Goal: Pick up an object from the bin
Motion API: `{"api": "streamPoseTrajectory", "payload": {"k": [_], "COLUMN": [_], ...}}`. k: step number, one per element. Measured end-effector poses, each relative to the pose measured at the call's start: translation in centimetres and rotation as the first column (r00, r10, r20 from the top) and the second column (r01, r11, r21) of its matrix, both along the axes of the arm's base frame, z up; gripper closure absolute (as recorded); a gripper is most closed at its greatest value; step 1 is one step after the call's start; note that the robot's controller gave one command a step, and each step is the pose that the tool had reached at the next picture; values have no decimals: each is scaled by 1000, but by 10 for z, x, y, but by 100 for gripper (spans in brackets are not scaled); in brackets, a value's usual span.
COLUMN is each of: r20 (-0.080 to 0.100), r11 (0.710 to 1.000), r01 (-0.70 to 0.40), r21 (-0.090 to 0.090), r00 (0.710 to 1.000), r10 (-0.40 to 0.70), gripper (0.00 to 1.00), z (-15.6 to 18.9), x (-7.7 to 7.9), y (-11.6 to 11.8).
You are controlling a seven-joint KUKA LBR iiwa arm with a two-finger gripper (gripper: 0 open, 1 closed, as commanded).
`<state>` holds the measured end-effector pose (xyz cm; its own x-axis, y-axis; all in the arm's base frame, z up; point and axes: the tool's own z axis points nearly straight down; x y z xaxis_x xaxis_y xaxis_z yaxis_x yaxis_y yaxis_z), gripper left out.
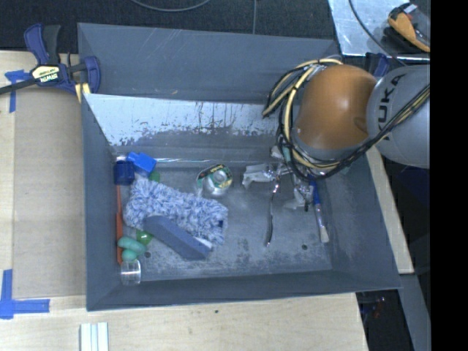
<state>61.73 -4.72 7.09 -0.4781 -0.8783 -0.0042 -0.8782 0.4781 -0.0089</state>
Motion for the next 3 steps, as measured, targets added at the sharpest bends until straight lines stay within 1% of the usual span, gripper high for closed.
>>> {"api": "streamPoseTrajectory", "payload": {"k": [1, 2, 3], "r20": [-11, -11, -20], "r11": [993, 993, 993], "r01": [120, 120, 120], "r21": [5, 5, 4], "r00": [993, 993, 993], "r10": [-120, -120, -120], "gripper": [100, 100, 100], "z": [1, 1, 14], "x": [-26, -26, -29], "y": [17, 17, 17]}}
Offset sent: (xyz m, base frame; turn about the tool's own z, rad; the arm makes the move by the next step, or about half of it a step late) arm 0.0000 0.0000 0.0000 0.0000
